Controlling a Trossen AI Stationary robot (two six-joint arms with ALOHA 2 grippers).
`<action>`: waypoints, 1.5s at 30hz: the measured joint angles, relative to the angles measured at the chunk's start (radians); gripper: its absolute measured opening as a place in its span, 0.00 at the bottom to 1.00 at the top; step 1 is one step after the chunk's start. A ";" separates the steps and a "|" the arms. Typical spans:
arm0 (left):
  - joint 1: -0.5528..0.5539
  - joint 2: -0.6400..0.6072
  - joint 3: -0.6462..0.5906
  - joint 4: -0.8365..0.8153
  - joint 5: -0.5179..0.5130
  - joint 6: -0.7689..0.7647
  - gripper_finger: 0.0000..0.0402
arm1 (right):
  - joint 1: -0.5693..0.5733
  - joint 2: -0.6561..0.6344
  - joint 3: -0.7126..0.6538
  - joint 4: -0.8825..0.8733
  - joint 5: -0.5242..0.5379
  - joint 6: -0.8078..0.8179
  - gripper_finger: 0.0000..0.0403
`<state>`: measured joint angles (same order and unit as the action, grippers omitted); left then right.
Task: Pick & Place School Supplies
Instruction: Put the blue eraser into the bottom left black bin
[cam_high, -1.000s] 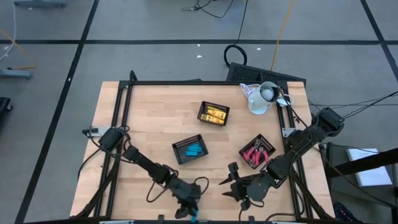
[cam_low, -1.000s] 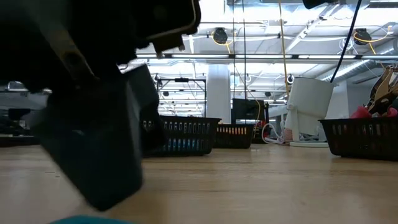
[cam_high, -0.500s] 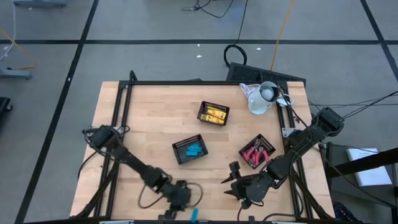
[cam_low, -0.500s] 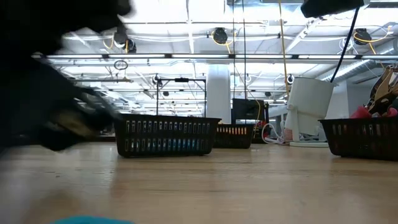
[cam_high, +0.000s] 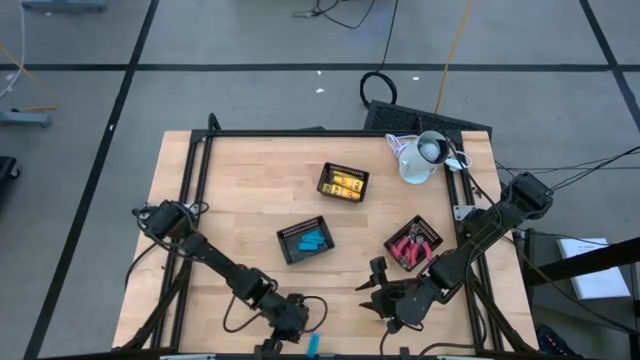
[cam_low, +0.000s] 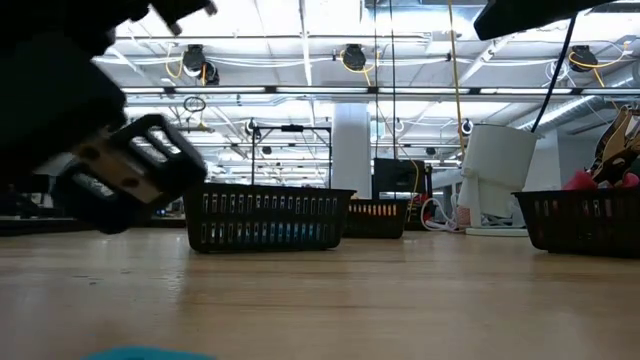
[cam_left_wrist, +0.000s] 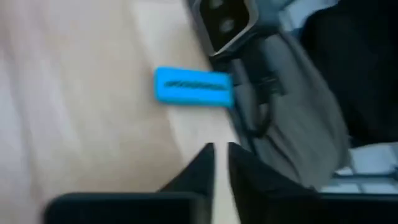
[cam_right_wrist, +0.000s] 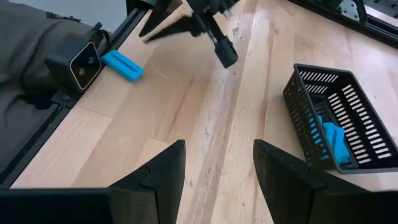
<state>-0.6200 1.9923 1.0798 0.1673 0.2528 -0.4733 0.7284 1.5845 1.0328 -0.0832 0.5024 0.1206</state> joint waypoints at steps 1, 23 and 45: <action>0.003 0.000 0.000 0.016 0.027 0.014 0.06 | 0.000 0.000 0.000 -0.001 0.001 0.003 0.45; 0.075 0.167 0.169 0.004 0.202 0.131 0.00 | 0.000 0.000 0.000 -0.035 0.030 0.021 0.45; 0.291 0.096 0.233 -0.319 0.107 0.413 0.00 | 0.055 -0.001 0.000 -0.076 0.074 0.052 0.45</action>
<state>-0.3285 2.0880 1.3125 -0.1513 0.3598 -0.0599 0.7830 1.5837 1.0325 -0.1593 0.5767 0.1722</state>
